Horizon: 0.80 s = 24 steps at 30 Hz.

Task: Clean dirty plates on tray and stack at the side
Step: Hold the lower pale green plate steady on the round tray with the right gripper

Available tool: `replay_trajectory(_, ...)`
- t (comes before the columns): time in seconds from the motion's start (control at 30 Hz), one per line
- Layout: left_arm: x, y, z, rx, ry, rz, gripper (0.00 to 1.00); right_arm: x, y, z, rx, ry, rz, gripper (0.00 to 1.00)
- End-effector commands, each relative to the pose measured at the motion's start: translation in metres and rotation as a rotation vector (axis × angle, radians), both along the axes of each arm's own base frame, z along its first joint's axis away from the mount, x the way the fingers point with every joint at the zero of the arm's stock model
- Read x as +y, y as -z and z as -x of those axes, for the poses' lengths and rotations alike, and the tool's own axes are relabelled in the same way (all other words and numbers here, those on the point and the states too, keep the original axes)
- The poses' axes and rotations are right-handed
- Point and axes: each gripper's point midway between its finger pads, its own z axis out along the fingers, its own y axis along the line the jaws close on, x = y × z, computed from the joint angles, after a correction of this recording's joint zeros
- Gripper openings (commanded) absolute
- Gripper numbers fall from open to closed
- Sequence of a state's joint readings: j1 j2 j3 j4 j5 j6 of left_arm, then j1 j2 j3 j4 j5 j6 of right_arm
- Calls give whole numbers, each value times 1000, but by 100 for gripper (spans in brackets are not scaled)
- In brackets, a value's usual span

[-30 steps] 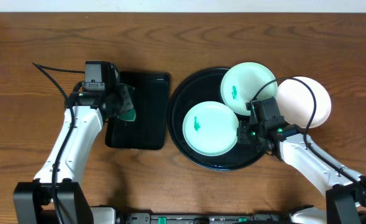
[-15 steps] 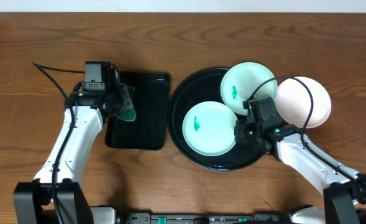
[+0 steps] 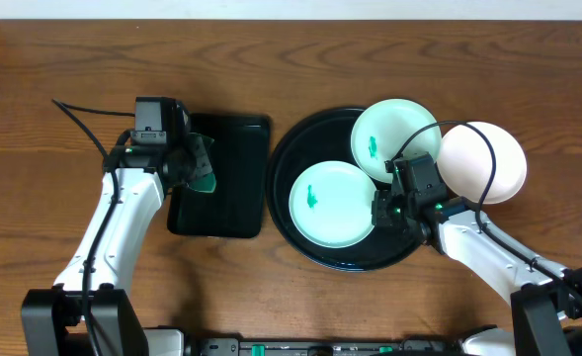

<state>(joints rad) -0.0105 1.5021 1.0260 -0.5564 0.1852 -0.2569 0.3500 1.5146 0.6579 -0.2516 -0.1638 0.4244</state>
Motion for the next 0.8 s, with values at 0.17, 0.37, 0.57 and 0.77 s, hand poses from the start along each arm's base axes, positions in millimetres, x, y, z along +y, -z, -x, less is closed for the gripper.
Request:
replay_trajectory(0.17,-2,5,2,11,22,1,8,-5,6,3,21,15,11,1)
replay_trajectory(0.37,-2,5,2,11,21,-1,8,-5,6,2,19,17,14,1)
replay_trajectory(0.57,12,6,1,10,-10,-76,8,-5,6,2,15,17,12,1)
replay_trajectory(0.77,11,4,-2,-6,-7,-76,8,-5,6,1,14,17,11,1)
